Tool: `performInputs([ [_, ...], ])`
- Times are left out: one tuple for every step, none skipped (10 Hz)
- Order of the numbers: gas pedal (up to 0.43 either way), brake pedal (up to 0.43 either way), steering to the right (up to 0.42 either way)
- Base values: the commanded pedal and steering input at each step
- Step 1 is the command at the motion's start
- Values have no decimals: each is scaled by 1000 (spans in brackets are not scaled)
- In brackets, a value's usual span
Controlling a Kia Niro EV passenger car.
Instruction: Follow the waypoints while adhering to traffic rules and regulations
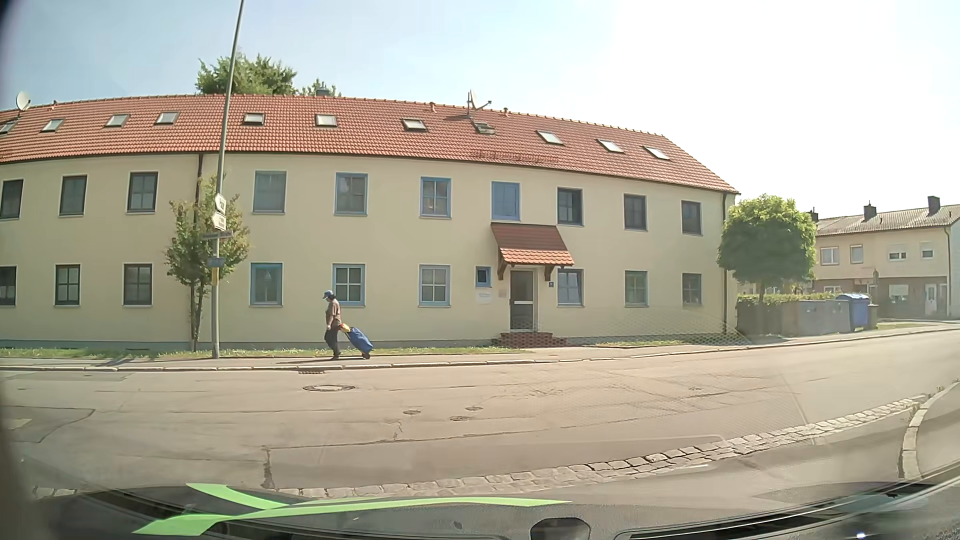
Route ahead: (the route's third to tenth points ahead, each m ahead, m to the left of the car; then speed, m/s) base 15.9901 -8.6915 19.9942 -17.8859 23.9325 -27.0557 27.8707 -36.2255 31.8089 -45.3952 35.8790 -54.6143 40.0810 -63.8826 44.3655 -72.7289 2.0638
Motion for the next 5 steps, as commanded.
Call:
performInputs([
  [0,159,93],
  [0,177,93],
  [0,195,93],
  [0,207,93],
  [0,213,93],
])
